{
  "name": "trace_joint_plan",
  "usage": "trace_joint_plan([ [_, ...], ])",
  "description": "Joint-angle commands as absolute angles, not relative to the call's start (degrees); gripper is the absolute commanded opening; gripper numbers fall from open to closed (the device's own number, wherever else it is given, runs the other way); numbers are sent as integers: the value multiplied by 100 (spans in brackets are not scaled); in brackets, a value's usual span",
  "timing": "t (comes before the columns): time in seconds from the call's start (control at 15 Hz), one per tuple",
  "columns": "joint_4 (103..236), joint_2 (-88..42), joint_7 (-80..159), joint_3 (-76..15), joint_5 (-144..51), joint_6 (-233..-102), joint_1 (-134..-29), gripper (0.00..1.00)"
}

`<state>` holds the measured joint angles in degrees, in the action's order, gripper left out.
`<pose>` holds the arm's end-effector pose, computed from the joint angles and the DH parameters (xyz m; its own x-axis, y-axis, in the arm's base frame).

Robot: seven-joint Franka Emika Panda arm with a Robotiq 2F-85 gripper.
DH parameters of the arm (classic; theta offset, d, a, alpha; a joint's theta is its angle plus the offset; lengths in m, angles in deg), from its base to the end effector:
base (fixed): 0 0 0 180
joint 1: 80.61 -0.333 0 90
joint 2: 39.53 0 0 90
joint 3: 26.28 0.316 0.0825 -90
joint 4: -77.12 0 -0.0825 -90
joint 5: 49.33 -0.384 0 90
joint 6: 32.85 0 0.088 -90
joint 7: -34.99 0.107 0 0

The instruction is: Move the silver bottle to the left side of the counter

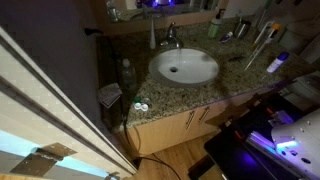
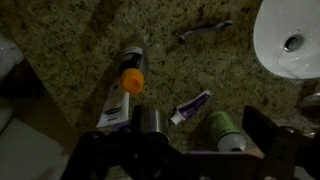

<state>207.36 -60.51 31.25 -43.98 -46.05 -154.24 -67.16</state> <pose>0.3914 -0.2523 0.5140 0.8828 -0.4255 0.1990 -0.4260 -0.9037 -0.0424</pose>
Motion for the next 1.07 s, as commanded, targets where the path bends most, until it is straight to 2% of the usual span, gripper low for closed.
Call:
trace_joint_plan([
  [0.0, 20653, -5436, 3494, -4320, -4281, -15165, -6476, 100],
  [0.6, 20696, -4945, 4236, -4392, -4159, -15345, -6295, 100],
  [1.0, 20582, -4221, 5146, -4517, -4482, -16179, -6205, 100],
])
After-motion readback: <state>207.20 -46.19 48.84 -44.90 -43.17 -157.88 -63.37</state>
